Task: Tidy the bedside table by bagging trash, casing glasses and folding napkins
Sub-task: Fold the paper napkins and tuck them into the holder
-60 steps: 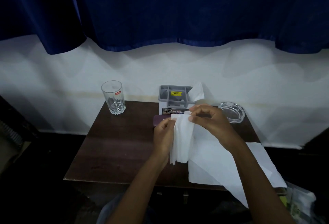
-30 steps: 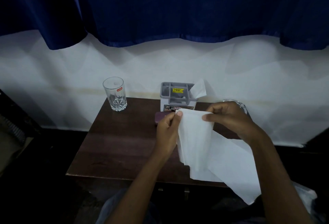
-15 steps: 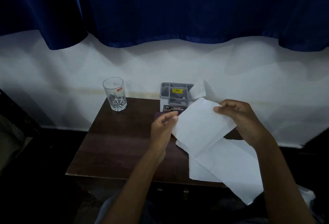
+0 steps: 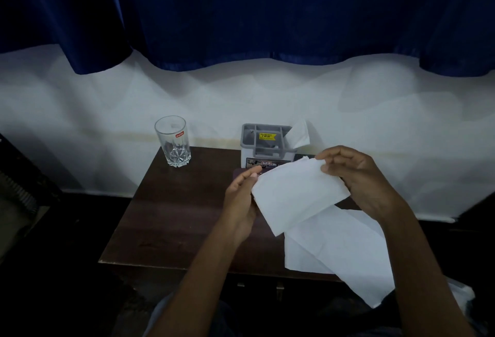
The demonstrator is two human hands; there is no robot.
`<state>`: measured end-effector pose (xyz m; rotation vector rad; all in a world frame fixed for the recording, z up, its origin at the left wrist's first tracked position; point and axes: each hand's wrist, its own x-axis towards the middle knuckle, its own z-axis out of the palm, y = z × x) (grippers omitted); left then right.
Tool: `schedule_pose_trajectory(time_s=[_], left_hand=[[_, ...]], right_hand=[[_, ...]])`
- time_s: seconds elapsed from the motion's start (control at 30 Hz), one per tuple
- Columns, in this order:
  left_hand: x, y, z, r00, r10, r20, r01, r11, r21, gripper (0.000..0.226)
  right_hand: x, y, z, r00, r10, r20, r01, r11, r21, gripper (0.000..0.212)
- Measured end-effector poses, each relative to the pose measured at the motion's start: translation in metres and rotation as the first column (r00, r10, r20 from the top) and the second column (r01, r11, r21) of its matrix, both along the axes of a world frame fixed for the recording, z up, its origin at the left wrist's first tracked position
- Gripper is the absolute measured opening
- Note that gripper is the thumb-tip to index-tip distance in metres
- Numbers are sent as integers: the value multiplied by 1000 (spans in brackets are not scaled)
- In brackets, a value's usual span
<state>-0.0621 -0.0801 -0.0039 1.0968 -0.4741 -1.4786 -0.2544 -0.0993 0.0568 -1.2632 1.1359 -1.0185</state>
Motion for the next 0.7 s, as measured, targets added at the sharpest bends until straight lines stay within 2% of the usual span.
schedule_pose_trajectory(time_s=[0.13, 0.23, 0.3, 0.33, 0.4, 0.47, 0.57, 0.7], left_hand=[[3, 3, 5, 954, -206, -217, 241, 959, 151, 38], [2, 3, 3, 946, -251, -206, 293, 934, 205, 33], [0, 5, 5, 953, -220, -209, 260, 947, 187, 27], [-1, 4, 4, 967, -201, -158, 225, 962, 154, 28], [-4, 4, 2, 980, -189, 62, 187, 982, 40, 42], [-8, 4, -1, 947, -177, 269, 207, 974, -87, 49], [-11, 5, -4, 899, -95, 428, 200, 958, -206, 34], [-11, 2, -13, 816, 2, 578, 161, 959, -232, 25]], right_hand=[[3, -2, -3, 998, -67, 17, 67, 998, 1, 24], [3, -3, -4, 994, -107, -2, 107, 994, -4, 20], [2, -3, -5, 992, -125, -6, 125, 992, 11, 22], [1, -4, -6, 991, -132, 0, 132, 991, 28, 23], [-1, -5, -8, 990, -140, -1, 140, 989, 38, 26], [-3, -7, -10, 988, -149, -44, 149, 989, 6, 28], [-3, -10, -14, 974, -172, -148, 163, 984, -71, 30], [-1, -12, -19, 933, -220, -286, 176, 969, -174, 28]])
